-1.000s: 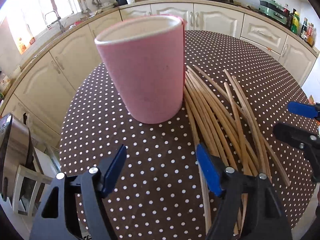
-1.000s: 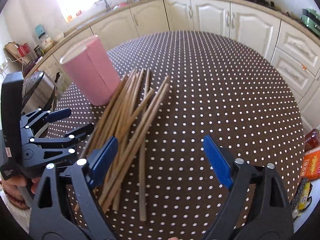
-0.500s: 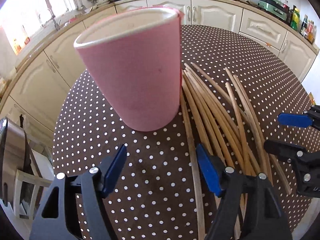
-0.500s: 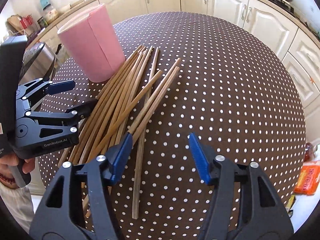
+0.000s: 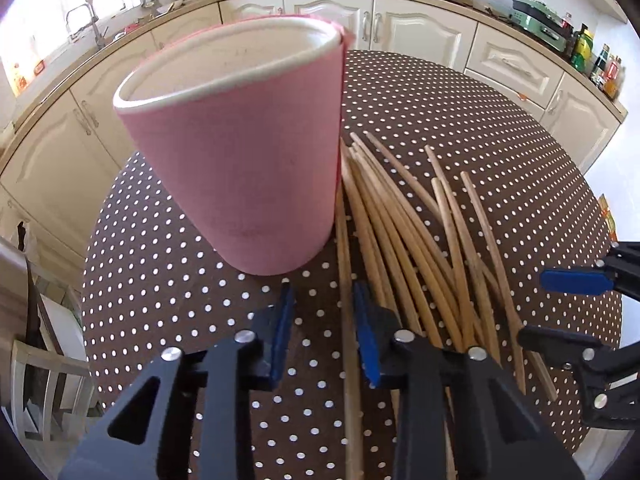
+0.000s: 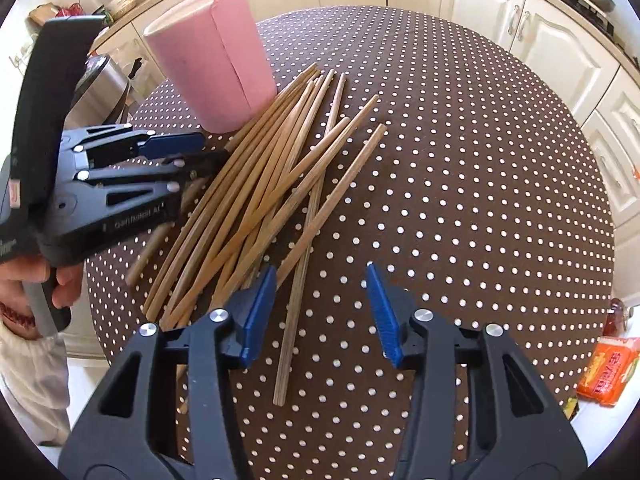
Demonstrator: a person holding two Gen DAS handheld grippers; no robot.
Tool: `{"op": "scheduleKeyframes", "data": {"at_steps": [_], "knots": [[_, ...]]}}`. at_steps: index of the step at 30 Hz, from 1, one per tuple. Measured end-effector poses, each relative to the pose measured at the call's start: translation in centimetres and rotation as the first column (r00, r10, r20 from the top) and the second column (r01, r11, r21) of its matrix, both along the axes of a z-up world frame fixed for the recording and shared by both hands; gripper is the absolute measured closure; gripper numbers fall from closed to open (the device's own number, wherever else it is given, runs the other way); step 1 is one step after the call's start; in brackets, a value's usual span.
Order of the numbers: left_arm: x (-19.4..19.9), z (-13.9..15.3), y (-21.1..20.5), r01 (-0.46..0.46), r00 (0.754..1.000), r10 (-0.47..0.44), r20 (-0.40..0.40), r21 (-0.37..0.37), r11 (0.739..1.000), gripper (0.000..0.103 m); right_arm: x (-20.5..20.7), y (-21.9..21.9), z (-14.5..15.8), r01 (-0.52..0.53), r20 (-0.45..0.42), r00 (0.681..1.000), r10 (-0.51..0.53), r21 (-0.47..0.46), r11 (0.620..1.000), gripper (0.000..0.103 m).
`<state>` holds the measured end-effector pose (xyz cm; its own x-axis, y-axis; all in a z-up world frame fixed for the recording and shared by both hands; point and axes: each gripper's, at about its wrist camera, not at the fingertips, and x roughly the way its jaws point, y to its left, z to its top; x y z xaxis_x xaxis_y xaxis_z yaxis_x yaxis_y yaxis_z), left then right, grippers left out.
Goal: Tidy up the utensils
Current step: 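Move both grippers down toward the pile of wooden chopsticks, then close the left gripper on one chopstick while the right gripper grasps another chopstick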
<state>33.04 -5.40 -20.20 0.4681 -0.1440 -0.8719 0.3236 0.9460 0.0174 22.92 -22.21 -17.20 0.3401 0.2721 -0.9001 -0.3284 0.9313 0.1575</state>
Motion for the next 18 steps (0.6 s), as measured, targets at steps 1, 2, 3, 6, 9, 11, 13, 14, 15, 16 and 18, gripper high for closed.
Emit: {"op": "scheduleKeyframes", "data": {"at_steps": [1, 2, 3, 6, 9, 11, 13, 14, 15, 16, 18], "knots": [[0.0, 0.0, 0.3, -0.004, 1.0, 0.004, -0.006, -0.008, 1.0, 0.077, -0.5, -0.6, 0.2, 0.002, 0.002, 1.0, -0.002, 0.018, 1.0, 0.057], [-0.2, 0.0, 1.0, -0.004, 1.0, 0.004, -0.009, -0.015, 1.0, 0.077, -0.9, -0.9, 0.3, -0.001, 0.004, 1.0, 0.001, 0.028, 1.0, 0.057], [-0.5, -0.2, 1.3, -0.003, 1.0, 0.003, -0.009, -0.017, 1.0, 0.077, -1.1, -1.1, 0.3, -0.004, 0.003, 1.0, 0.004, 0.021, 1.0, 0.057], [-0.7, -0.3, 1.3, -0.008, 1.0, 0.008, -0.004, -0.011, 1.0, 0.077, -1.5, -1.1, -0.2, -0.003, -0.012, 1.0, 0.004, 0.02, 1.0, 0.064], [-1.1, -0.5, 1.1, -0.017, 1.0, 0.017, 0.005, 0.001, 1.0, 0.077, -0.8, -0.5, -0.5, 0.0, -0.007, 1.0, 0.0, 0.009, 1.0, 0.068], [-1.2, -0.5, 0.9, -0.022, 1.0, 0.022, 0.007, -0.001, 1.0, 0.078, 0.0, -0.4, -0.5, 0.009, -0.004, 1.0, -0.009, 0.004, 1.0, 0.069], [-1.9, -0.6, 0.8, -0.022, 1.0, 0.022, 0.001, -0.016, 1.0, 0.092, 1.6, 0.1, -0.5, 0.015, 0.004, 1.0, -0.014, -0.021, 1.0, 0.07], [-2.0, -0.6, 0.7, -0.023, 1.0, 0.022, -0.009, -0.032, 0.999, 0.095, 2.2, 0.1, -0.4, 0.019, 0.0, 1.0, -0.019, -0.019, 1.0, 0.07], [-2.0, -0.7, 0.7, -0.022, 1.0, 0.022, -0.014, -0.04, 0.999, 0.096, 2.7, 0.2, -0.5, 0.019, -0.001, 1.0, -0.019, -0.025, 1.0, 0.07], [-2.2, -0.7, 0.4, -0.022, 1.0, 0.021, -0.014, -0.04, 0.999, 0.096, 3.3, 0.3, -0.5, 0.018, -0.002, 1.0, -0.018, -0.032, 0.999, 0.071], [-2.3, -0.8, 0.4, -0.024, 1.0, 0.023, -0.019, -0.045, 0.999, 0.097, 4.8, 0.5, -0.5, 0.019, -0.013, 1.0, -0.019, -0.036, 0.999, 0.074]]}}
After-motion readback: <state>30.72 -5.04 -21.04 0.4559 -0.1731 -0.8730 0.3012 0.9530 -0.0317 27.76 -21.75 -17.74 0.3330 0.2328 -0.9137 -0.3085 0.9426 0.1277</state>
